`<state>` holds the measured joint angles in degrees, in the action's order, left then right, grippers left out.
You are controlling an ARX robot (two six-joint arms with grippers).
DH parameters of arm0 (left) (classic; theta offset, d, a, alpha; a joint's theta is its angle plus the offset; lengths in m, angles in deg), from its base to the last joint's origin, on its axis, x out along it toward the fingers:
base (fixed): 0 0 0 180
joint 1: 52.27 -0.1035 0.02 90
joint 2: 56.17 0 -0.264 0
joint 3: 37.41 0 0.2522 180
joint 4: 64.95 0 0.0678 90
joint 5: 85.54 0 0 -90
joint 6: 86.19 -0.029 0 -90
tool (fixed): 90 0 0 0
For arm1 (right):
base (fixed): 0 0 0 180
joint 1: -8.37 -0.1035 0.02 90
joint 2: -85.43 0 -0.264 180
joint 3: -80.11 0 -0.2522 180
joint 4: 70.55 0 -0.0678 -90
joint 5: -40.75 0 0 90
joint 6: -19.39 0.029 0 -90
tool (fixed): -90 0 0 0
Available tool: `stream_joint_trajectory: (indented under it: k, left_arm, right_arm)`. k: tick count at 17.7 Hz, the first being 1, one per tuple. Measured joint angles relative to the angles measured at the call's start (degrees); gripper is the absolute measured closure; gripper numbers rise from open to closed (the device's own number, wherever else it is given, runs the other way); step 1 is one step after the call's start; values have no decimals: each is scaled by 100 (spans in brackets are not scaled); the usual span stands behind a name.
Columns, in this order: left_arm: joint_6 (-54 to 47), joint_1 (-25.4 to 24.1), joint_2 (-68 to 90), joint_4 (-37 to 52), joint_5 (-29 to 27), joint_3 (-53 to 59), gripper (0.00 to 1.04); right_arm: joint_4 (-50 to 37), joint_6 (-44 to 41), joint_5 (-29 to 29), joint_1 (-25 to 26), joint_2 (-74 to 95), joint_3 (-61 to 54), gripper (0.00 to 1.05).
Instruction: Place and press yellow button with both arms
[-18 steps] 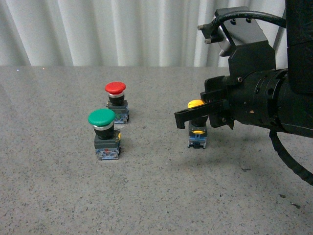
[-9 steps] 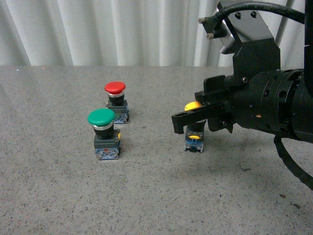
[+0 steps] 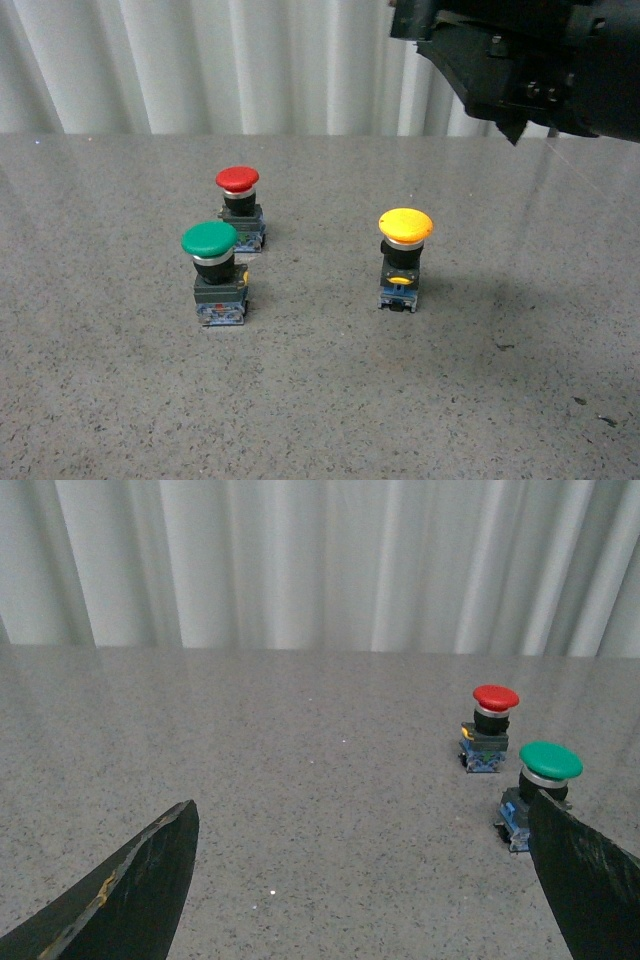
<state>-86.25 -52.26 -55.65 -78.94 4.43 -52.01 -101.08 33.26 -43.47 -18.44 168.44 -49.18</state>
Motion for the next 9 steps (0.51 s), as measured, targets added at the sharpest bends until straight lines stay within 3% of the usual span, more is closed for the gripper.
stream_joint_trajectory:
  k: [3,5,6,8,9]
  left_arm:
    - [0,0,0,0,2,0,7]
    - [0,0,0,0,2,0,7]
    - [0,0,0,0,0,0,7]
    - [0,0,0,0,-4,0,7]
    - [0,0,0,0,4,0,7]
  right_arm:
    - [496,4,92,304,-1143,-516,103]
    - [831,-695,-1648,339,-2022,-1196,103]
    - [1209,-960,-2107,717,-2645,-1648,103]
    - [2009,-1207,-1720,1663,-4083,-2304,103]
    - [2026,-1246,-1517,1869,-4568,-2474,103]
